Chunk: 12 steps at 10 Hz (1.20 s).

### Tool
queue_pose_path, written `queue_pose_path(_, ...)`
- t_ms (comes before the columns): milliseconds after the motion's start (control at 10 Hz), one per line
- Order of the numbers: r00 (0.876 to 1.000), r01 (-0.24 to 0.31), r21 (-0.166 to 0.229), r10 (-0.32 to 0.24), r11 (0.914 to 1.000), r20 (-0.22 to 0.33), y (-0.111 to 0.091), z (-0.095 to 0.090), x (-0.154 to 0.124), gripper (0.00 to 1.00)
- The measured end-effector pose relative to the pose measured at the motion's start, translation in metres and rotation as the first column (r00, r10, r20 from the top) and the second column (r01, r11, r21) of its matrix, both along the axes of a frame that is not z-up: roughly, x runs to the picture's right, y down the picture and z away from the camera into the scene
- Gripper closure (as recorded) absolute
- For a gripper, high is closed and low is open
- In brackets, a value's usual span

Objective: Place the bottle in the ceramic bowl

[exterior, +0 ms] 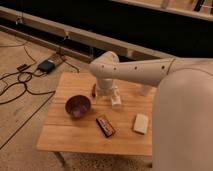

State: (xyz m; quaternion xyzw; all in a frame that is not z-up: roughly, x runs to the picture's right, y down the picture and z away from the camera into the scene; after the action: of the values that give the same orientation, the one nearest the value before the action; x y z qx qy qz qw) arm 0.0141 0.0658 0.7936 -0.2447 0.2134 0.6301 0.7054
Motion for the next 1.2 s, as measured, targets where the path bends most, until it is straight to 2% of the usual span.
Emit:
queue_pose_path(300, 1.0, 0.009, -0.042, -0.008, 0.9991, 0.015, -0.013, 0.03, 0.029, 0.35)
queue_pose_path(700, 0.999, 0.002, -0.083, 0.001, 0.9966, 0.036, -0.027, 0.068, 0.038, 0.35)
queue_pose_path(1200, 0.999, -0.009, -0.129, 0.014, 0.9916, 0.036, -0.022, 0.112, 0.052, 0.35)
